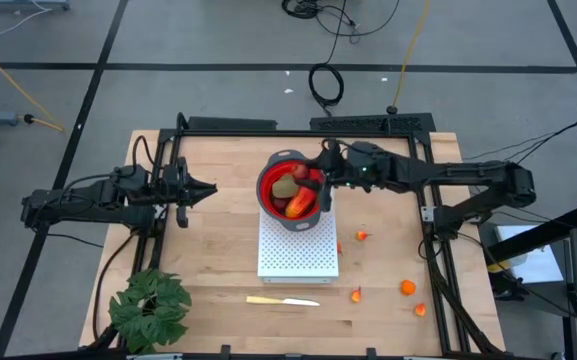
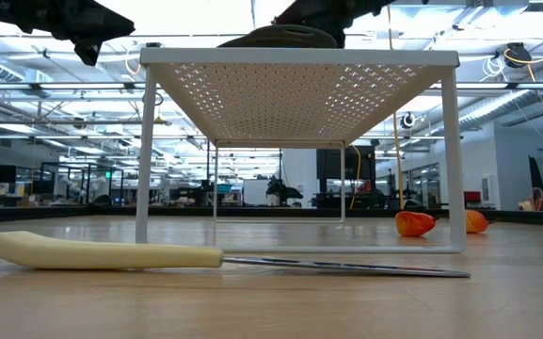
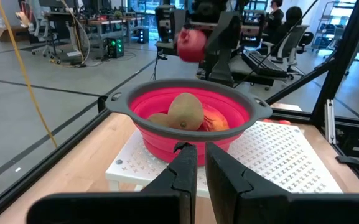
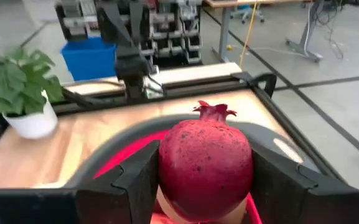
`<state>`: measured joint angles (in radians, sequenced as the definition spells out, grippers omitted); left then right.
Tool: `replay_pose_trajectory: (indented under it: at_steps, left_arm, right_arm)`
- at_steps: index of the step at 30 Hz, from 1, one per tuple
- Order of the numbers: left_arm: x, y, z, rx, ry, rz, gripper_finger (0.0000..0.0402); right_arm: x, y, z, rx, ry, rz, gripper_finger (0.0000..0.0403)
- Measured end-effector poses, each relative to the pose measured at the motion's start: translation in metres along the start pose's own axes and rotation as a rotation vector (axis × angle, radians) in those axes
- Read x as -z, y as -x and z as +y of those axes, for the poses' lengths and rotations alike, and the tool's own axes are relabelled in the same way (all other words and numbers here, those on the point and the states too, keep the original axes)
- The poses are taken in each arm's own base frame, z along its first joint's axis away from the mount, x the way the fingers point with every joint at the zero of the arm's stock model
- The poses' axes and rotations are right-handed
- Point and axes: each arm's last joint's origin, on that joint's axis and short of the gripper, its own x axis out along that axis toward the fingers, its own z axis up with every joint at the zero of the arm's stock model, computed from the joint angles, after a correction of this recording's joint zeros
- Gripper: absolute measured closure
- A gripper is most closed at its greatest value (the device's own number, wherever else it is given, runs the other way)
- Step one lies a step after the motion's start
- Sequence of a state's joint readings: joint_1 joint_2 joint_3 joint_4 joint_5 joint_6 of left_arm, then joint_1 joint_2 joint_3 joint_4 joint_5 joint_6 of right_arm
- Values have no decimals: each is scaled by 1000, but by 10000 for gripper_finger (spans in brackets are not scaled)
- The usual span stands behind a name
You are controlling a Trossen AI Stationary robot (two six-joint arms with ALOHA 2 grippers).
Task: Pick & Place Fruit
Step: Put the pomegranate into the red strainer bowl on the shelf
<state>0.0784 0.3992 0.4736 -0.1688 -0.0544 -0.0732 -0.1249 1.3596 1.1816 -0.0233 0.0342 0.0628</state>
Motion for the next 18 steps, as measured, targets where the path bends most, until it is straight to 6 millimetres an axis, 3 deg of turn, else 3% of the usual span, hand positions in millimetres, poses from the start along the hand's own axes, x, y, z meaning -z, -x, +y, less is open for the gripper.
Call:
replay_pose_trajectory:
  at_steps: [4,18]
  left_arm:
    - [0,0,0,0,0,0,371]
    - [0,0,0,0,0,0,371]
  right_arm:
    - [9,-8,-1,47,14,56,197]
    - [20,-8,-2,100,41,163,197]
